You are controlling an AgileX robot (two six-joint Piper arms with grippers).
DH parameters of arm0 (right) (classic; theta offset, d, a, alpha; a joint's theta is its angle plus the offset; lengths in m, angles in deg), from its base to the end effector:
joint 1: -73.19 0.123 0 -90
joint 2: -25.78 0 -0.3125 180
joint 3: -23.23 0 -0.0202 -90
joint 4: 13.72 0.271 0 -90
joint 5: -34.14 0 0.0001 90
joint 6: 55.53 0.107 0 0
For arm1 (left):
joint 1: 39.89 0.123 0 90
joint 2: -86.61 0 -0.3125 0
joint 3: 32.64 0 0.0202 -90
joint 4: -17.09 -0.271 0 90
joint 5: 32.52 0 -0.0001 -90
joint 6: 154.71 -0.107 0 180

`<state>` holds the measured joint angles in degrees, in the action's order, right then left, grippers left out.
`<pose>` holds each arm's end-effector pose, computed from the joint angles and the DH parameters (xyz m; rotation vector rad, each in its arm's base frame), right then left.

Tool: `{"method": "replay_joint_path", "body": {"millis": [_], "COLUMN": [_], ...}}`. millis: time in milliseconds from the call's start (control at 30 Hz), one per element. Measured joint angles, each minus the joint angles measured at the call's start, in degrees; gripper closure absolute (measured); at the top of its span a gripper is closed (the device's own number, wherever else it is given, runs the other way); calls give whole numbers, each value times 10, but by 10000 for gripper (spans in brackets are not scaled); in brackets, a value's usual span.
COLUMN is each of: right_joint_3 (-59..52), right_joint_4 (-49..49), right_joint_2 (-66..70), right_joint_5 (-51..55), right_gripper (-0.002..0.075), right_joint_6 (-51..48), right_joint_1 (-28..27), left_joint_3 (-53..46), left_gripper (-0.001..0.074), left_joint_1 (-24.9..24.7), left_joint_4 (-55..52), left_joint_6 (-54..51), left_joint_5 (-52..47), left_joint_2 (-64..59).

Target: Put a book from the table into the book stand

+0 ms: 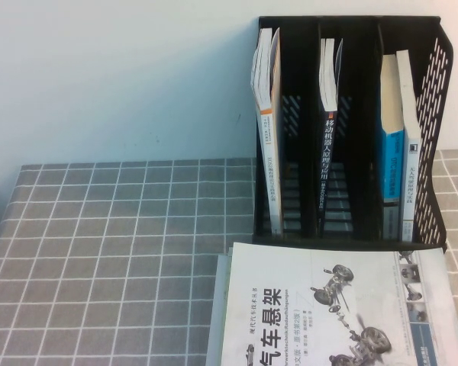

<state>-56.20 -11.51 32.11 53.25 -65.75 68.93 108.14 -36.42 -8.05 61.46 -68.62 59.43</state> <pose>0.0615 -0.0032 0.1701 -0.0708 1.8310 -0.1406 0.0626 0.0307 0.3750 -0.4656 1.6738 0.0674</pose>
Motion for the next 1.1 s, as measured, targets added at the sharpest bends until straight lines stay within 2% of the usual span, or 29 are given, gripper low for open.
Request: {"method": "replay_joint_path", "body": {"millis": [267,633,767,867,1100], "right_joint_3": [1,2,2,2,2], "right_joint_4": [-3,-4,-4,-4,-4], "right_joint_2": [0,0,0,0,0], "right_joint_5": [8,14,14,14,14], "right_gripper": [729,729,729,729,729], "right_joint_6": [-21,-21,-21,-21,-21], "right_joint_1": [0,0,0,0,0], "left_joint_3": [-146,-194,-242,-293,-396], "left_gripper": [738,738,738,738,738], "left_joint_1": [0,0,0,0,0], "left_joint_4": [44,41,37,74,298], "left_joint_6": [0,-10,-38,-90,-329], "left_joint_5": [59,103,140,187,281], "left_joint_2": [114,153,153,153,153]}}
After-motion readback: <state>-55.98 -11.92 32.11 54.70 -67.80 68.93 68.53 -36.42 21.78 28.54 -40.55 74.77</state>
